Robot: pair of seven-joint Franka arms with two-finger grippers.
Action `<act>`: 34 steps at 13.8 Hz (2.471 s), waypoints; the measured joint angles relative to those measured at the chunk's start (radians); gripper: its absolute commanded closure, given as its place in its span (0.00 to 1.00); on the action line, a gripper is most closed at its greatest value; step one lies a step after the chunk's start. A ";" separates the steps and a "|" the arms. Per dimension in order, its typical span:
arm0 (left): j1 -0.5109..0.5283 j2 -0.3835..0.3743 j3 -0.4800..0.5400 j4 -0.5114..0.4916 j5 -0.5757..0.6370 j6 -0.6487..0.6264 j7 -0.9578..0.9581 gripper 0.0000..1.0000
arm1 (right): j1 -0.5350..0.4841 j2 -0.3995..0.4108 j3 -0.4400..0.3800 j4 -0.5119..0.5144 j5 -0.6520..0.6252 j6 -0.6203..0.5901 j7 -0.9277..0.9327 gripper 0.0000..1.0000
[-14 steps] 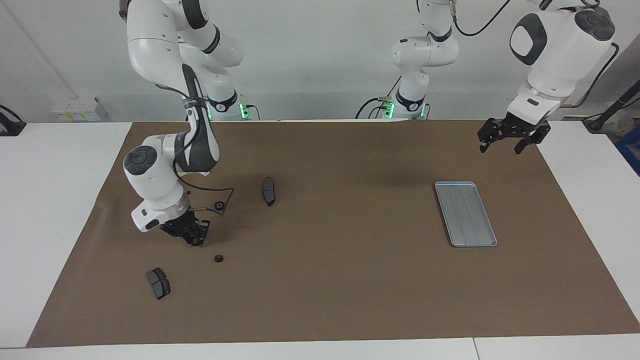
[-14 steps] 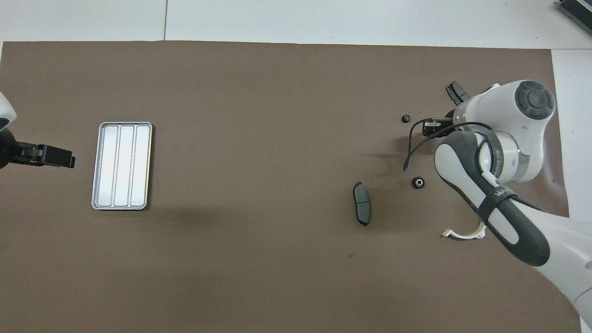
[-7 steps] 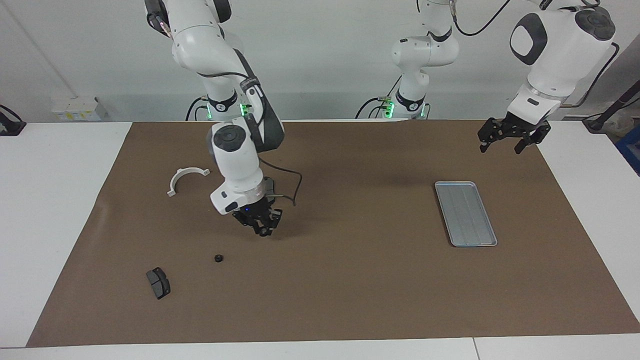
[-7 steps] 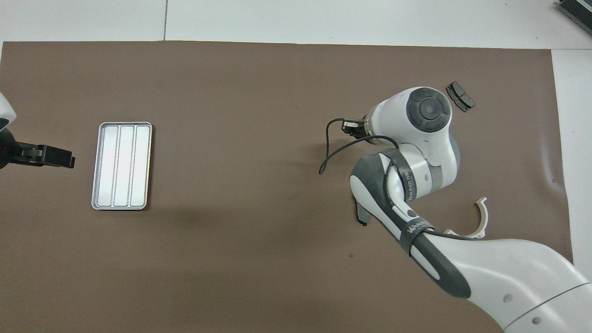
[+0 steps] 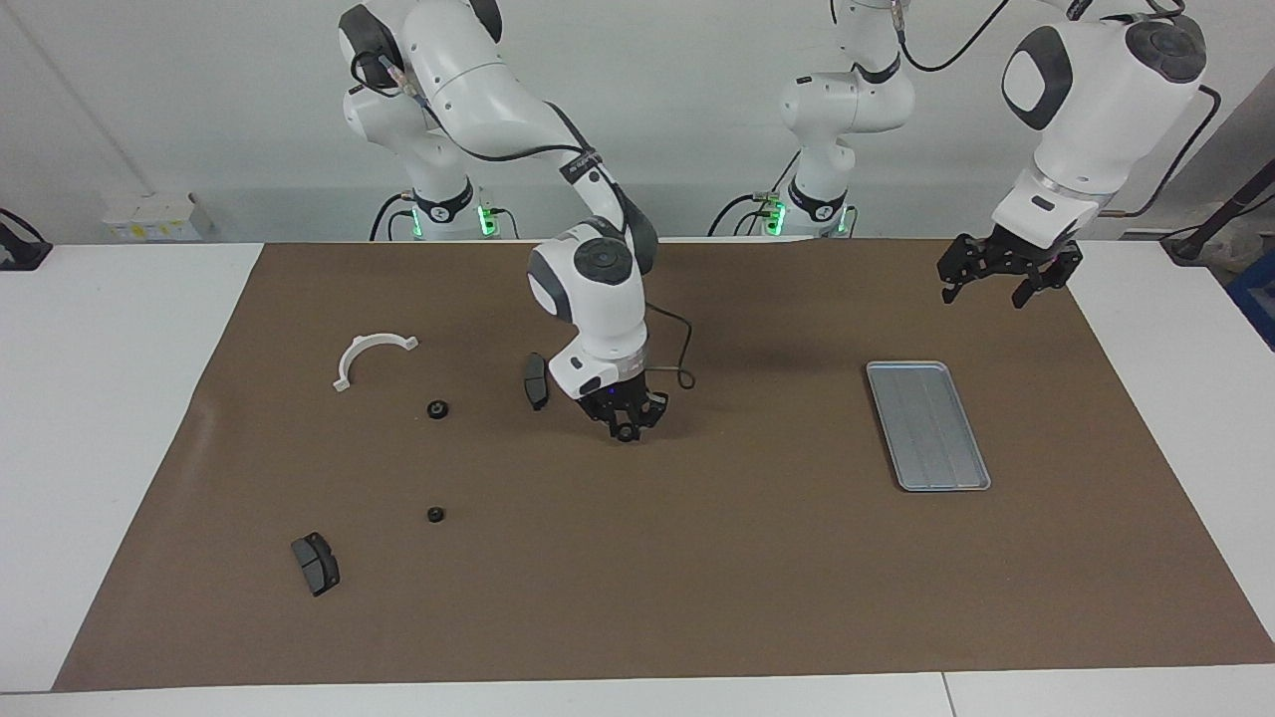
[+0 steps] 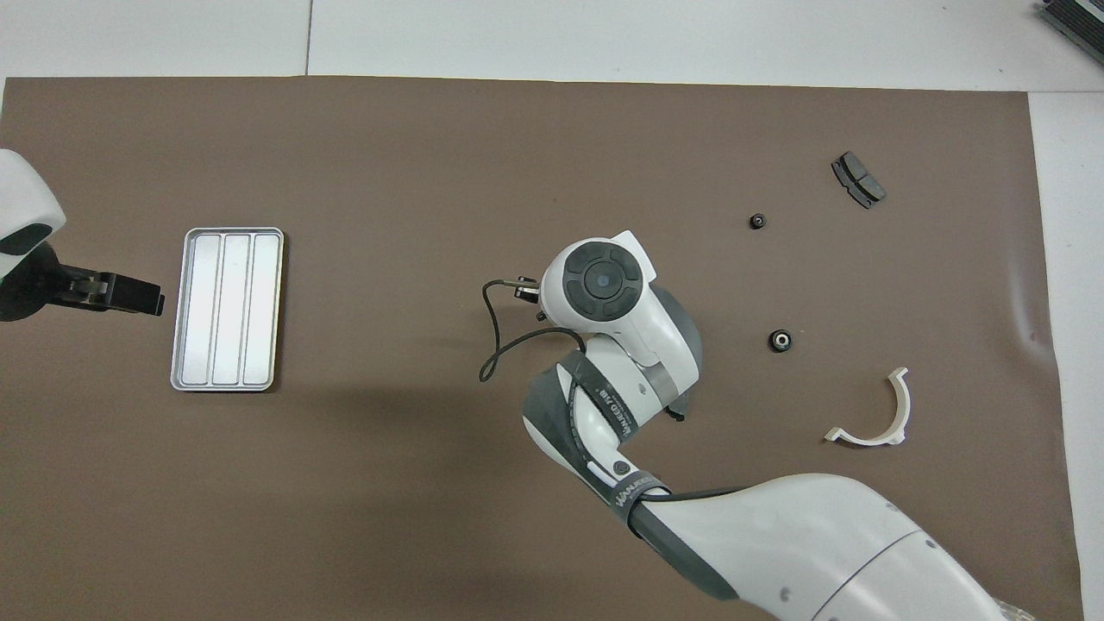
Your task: Pick bearing gear from pile to tray
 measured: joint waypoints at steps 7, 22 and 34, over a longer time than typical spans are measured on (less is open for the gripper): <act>-0.162 -0.002 -0.006 -0.020 0.000 0.109 -0.225 0.00 | 0.078 0.012 -0.003 0.004 -0.013 0.000 0.026 0.00; -0.452 0.213 -0.008 -0.028 -0.019 0.556 -0.726 0.00 | -0.226 -0.196 -0.020 -0.198 -0.021 -0.001 -0.253 0.00; -0.607 0.429 -0.007 -0.088 -0.019 0.693 -0.744 0.00 | -0.468 -0.345 -0.019 -0.487 0.020 0.040 -0.741 0.00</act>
